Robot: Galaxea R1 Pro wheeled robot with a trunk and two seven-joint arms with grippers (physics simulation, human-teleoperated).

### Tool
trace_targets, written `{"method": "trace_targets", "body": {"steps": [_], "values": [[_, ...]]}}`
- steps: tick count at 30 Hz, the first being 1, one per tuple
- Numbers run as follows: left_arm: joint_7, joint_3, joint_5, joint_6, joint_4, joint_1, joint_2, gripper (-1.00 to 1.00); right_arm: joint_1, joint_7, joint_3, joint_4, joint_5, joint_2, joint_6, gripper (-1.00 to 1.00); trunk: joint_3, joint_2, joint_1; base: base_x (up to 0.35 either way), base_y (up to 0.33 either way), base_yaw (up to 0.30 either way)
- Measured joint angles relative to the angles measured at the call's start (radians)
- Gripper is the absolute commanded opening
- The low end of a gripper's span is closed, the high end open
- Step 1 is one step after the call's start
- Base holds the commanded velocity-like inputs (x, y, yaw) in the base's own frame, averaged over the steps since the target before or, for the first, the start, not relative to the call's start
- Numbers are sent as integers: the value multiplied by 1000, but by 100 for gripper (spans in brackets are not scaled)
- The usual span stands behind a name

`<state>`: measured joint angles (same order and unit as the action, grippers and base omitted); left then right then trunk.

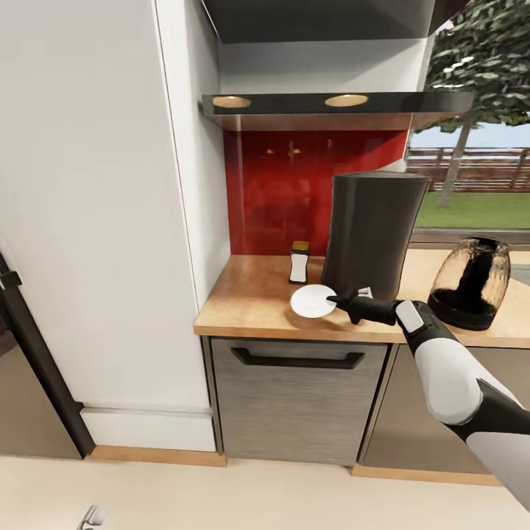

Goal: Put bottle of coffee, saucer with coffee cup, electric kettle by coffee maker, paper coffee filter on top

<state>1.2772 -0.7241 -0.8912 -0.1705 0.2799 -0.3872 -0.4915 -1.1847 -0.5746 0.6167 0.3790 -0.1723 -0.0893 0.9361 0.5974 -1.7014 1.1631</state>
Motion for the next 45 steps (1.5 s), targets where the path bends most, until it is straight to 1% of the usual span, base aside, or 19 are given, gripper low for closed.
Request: {"method": "trace_targets", "body": {"steps": [5,15,22,29,32,40,43,45], "values": [[0,0,0,0,0,0,0,100,0,6,9,0,0,0,0,-100,0,0,0,9,0,0],[0,-1,0,0,0,0,0,100,0,11,12,0,2,0,-1,-100,0,0,0,14,0,0],[0,-1,0,0,0,0,0,100,0,63,13,0,2,0,-2,-100,0,0,0,0,0,0],[0,-1,0,0,0,0,0,100,0,75,13,0,0,0,-2,-100,0,0,0,0,0,0],[0,-1,0,0,0,0,0,100,0,75,13,0,2,0,-2,-100,9,-21,11,0,0,0],[0,-1,0,0,0,0,0,100,0,75,15,0,0,0,-2,-100,9,-21,12,0,0,0],[0,-1,0,0,0,0,0,100,0,75,15,0,1,0,-2,-100,19,-42,23,0,0,0],[0,-1,0,0,0,0,0,100,0,75,15,0,0,0,-2,-100,19,-42,23,0,0,0]]}}
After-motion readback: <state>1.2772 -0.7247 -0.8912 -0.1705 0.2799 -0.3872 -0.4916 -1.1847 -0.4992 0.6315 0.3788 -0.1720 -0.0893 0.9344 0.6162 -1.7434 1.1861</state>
